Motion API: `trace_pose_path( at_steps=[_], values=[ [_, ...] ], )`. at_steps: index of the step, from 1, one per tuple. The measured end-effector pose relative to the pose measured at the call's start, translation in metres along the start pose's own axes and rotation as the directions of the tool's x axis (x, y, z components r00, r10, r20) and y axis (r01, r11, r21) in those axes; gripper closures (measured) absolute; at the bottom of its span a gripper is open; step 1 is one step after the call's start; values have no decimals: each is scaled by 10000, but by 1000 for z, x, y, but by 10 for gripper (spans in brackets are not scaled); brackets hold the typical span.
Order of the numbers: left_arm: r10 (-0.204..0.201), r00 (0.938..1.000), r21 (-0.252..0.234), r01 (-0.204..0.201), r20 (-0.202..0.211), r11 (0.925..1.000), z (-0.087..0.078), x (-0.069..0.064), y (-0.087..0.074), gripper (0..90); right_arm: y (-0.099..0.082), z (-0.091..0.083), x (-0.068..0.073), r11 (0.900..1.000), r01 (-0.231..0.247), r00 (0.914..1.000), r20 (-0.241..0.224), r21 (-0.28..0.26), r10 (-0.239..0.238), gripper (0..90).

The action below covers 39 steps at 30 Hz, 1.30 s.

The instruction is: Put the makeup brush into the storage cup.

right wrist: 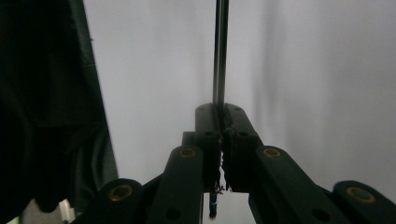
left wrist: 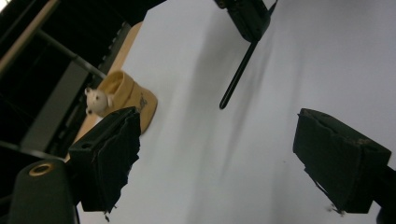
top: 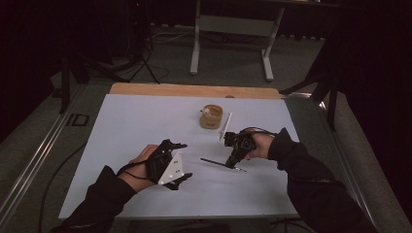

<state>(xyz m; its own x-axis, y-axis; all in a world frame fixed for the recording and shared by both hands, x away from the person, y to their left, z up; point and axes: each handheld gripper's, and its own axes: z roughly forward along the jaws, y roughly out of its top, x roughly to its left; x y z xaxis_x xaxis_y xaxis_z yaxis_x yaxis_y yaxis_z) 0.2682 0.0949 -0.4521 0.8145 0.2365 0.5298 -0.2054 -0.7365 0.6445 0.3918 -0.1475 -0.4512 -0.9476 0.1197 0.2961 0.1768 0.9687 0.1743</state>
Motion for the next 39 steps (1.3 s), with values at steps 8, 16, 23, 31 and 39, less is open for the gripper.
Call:
trace_pose_path(
  at_steps=[8,16,23,31,39],
  values=[
    [1846,9828,315,-1843,-71,9824,15,-5,16,250,5,-2,-1,9998,-179,9992,-360,31,180,855],
    [3029,9524,808,-3048,349,9490,39,-12,34,366,8,-4,-2,9992,-381,9974,-617,72,385,855],
    [3621,9311,1251,-3649,451,9226,56,-18,37,479,11,-6,-1,9989,-470,9962,-730,54,473,855],
    [4167,9088,1677,-4137,187,8948,68,-22,32,625,15,-7,0,9993,-360,9966,-741,48,362,855],
    [4452,8952,1854,-4409,201,8782,70,-22,27,840,17,-6,1,9993,-355,9967,-729,93,361,855]
  ],
)
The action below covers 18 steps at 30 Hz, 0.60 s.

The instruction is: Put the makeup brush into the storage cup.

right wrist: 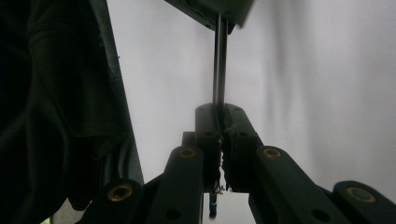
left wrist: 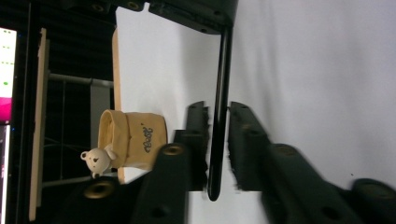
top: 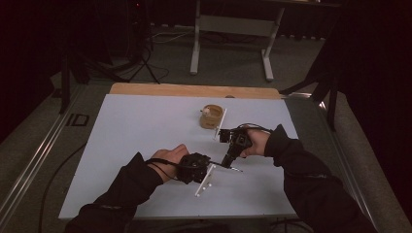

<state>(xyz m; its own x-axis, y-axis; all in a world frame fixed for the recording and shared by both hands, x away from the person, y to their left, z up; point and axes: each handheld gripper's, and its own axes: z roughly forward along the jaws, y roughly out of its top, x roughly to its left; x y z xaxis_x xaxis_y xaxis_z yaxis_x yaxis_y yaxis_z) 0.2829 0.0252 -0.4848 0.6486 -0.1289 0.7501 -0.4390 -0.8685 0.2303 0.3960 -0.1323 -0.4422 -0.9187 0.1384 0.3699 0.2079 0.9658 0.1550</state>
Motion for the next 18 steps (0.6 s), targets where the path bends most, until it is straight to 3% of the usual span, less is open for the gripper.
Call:
trace_pose_path(
  at_steps=[6,11,13,18],
  values=[
    [46,9999,52,-47,126,10000,1,-1,-1,860,2,1,0,10000,3,10000,10,23,-3,855],
    [-327,9990,88,324,318,9994,-1,2,-3,864,4,1,2,10000,-44,9999,113,12,44,844],
    [-406,9985,153,401,361,9991,-1,2,-4,864,4,-1,2,9998,-173,9998,109,-120,174,812],
    [-630,9964,177,621,569,9979,-1,5,-8,865,4,-4,5,9996,49,9991,425,-269,-37,736]
  ],
)
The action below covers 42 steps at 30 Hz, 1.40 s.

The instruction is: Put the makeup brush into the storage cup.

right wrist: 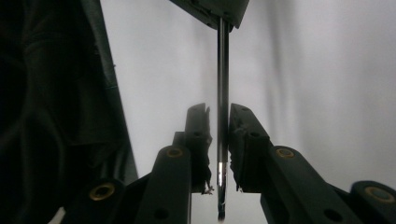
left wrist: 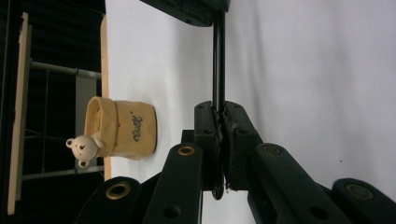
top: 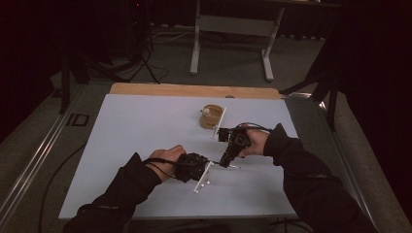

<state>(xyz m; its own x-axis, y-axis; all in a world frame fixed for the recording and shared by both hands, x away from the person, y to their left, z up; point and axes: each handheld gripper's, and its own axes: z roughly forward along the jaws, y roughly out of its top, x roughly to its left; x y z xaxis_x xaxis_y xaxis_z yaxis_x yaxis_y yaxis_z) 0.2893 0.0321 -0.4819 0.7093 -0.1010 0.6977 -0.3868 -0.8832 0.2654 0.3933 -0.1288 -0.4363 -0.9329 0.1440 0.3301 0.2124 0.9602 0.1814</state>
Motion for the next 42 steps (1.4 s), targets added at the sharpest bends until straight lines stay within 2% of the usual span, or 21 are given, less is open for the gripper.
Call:
trace_pose_path(
  at_steps=[3,4,5,10,15,16,18,19,21,22,23,24,25,27,28,29,30,33,35,39,42],
  values=[
    [15,10000,-18,-15,-35,10000,0,0,-2,865,-1,-3,2,9996,196,9993,330,-187,-190,698],
    [-190,9996,81,188,219,9998,1,0,-5,865,-1,-3,2,9996,196,9993,330,-187,-190,662],
    [-268,9992,113,265,285,9996,1,0,-5,865,-2,-8,3,9984,373,9961,812,-434,-337,590],
    [-805,9957,77,802,449,9967,0,4,-10,866,-6,-24,7,9946,252,9933,1152,-1011,-135,472],
    [-1227,9895,99,1223,768,9924,0,7,-13,865,-8,-33,10,9930,119,9888,1494,-1179,59,400],
    [-1550,9844,31,1553,832,9879,0,7,-14,865,-10,-38,13,9890,57,9862,1644,-1476,188,384],
    [-1476,9852,318,1453,875,9889,-1,9,-17,866,-12,-43,15,9821,29,9859,1646,-1882,286,328],
    [-1755,9797,198,1744,968,9845,0,8,-18,865,-13,-45,16,9787,29,9852,1685,-2055,325,311],
    [-1852,9778,211,1840,976,9827,0,9,-19,865,-14,-47,17,9756,34,9848,1702,-2197,349,296],
    [-2120,9713,181,2112,1081,9773,0,8,-21,866,-18,-51,19,9666,22,9839,1734,-2561,437,203],
    [-2196,9697,229,2184,1074,9756,0,9,-22,866,-20,-52,19,9635,0,9842,1706,-2676,474,179],
    [-2196,9697,229,2184,1074,9756,0,9,-22,866,-20,-52,19,9635,0,9842,1706,-2676,474,179],
    [-2389,9638,191,2383,1184,9710,0,9,-24,866,-22,-54,20,9591,-32,9847,1664,-2829,523,171],
    [-2561,9588,215,2554,1229,9666,0,9,-25,866,-26,-59,21,9411,-69,9851,1593,-3380,644,146],
    [-2561,9588,215,2554,1229,9666,0,9,-25,865,-26,-59,21,9411,-69,9851,1593,-3380,644,146],
    [-2906,9465,159,2913,1403,9565,1,10,-28,866,-32,-64,25,9198,51,9830,1707,-3924,673,137],
    [-2963,9442,147,2973,1437,9547,0,11,-29,866,-33,-65,27,9149,110,9813,1803,-4036,678,137],
    [-3658,9186,-130,3718,1498,9282,0,12,-32,866,-39,-70,32,8869,405,9702,2303,-4602,752,128],
    [-3945,9057,-182,4019,1554,9155,-1,14,-34,866,-44,-72,36,8678,639,9620,2617,-4928,778,118],
    [-4683,8666,-441,4818,1725,8752,-4,18,-41,866,-54,-75,43,8335,1107,9442,3192,-5413,818,119],
    [-5245,8287,-743,5458,1954,8346,-6,21,-48,866,-62,-76,47,7973,1299,9343,3421,-5894,1006,120]
  ],
)
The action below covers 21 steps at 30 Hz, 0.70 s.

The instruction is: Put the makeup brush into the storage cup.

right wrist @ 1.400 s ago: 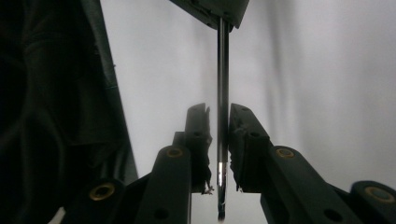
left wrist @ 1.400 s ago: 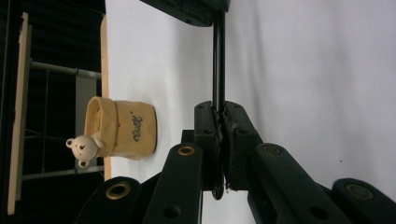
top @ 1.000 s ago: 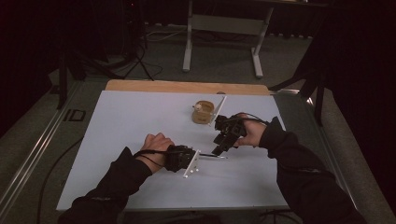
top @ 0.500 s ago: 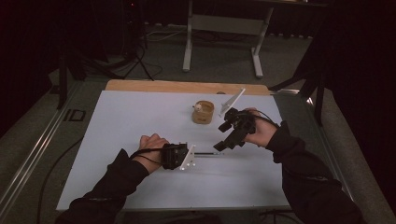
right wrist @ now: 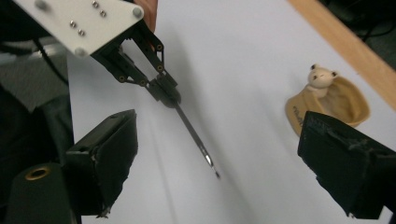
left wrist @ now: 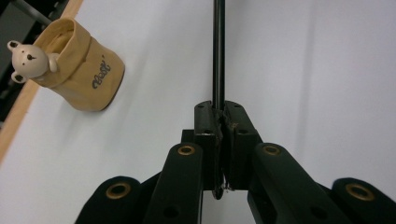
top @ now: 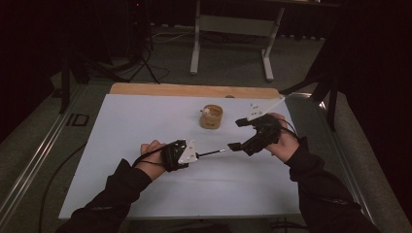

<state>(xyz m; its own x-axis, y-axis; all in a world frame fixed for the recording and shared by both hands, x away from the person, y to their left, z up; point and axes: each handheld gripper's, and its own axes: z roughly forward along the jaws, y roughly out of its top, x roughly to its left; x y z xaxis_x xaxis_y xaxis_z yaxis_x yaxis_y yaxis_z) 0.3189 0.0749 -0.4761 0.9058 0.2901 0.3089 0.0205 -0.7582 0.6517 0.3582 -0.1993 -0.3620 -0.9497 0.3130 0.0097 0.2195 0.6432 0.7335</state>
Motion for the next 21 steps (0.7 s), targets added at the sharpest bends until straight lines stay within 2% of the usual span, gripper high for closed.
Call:
trace_pose_path(
  at_steps=[1,2,3,5,6,7,8,9,11,12,13,14,15,16,17,18,19,20,21],
  values=[
    [-164,9999,-131,165,17,9998,0,1,-1,866,-2,-2,1,9997,-30,9999,112,-239,33,119],
    [-164,9999,-131,165,17,9998,0,1,-1,866,-3,-3,2,9993,-5,9999,131,-375,10,119],
    [-576,9982,-356,582,161,9977,-2,4,-3,866,-5,-5,4,9983,53,9994,337,-583,-33,118],
    [-1055,9940,-631,1071,278,9922,-2,7,-6,866,-6,-6,6,9972,110,9987,509,-738,-73,113],
    [-1271,9912,-787,1298,383,9884,-3,8,-7,866,-7,-8,8,9956,119,9973,733,-934,-51,111],
    [-1271,9912,-787,1298,383,9884,-3,8,-7,866,-7,-8,8,9956,119,9973,733,-934,-51,111],
    [-1545,9870,-946,1581,435,9829,-3,9,-8,866,-7,-9,10,9942,83,9965,837,-1070,7,108],
    [-1907,9801,-1191,1961,551,9733,-4,12,-10,866,-8,-11,13,9910,66,9922,1241,-1337,101,108],
    [-2195,9734,-1359,2267,660,9644,-5,14,-12,866,-8,-11,15,9879,25,9903,1379,-1549,191,104],
    [-2195,9734,-1359,2267,660,9644,-5,14,-12,866,-8,-11,15,9879,25,9903,1379,-1549,191,104],
    [-2489,9655,-1583,2583,772,9530,-7,16,-14,866,-9,-12,18,9826,-13,9889,1456,-1855,288,103],
    [-2489,9655,-1583,2583,772,9530,-7,16,-14,866,-9,-12,18,9826,-13,9889,1456,-1855,288,103],
    [-2675,9600,-1773,2782,824,9440,-7,17,-15,866,-10,-11,20,9777,-38,9868,1577,-2098,377,103],
    [-2796,9562,-1856,2912,865,9385,-8,17,-16,866,-11,-11,21,9768,-82,9869,1558,-2139,424,103],
    [-3054,9483,-1988,3167,862,9274,-9,18,-19,866,-12,-10,22,9738,-129,9842,1690,-2269,524,104],
    [-3054,9483,-1988,3167,862,9274,-9,18,-19,866,-12,-9,23,9719,-226,9844,1646,-2342,625,103],
    [-3219,9419,-2087,3353,959,9187,-9,19,-20,866,-12,-9,23,9719,-226,9844,1646,-2342,625,103],
    [-3393,9365,-2205,3507,887,9102,-9,20,-22,866,-14,-7,24,9697,-304,9845,1604,-2423,710,104],
    [-3495,9322,-2268,3619,940,9042,-9,21,-22,866,-15,-6,25,9680,-314,9837,1636,-2488,740,104]
  ],
)
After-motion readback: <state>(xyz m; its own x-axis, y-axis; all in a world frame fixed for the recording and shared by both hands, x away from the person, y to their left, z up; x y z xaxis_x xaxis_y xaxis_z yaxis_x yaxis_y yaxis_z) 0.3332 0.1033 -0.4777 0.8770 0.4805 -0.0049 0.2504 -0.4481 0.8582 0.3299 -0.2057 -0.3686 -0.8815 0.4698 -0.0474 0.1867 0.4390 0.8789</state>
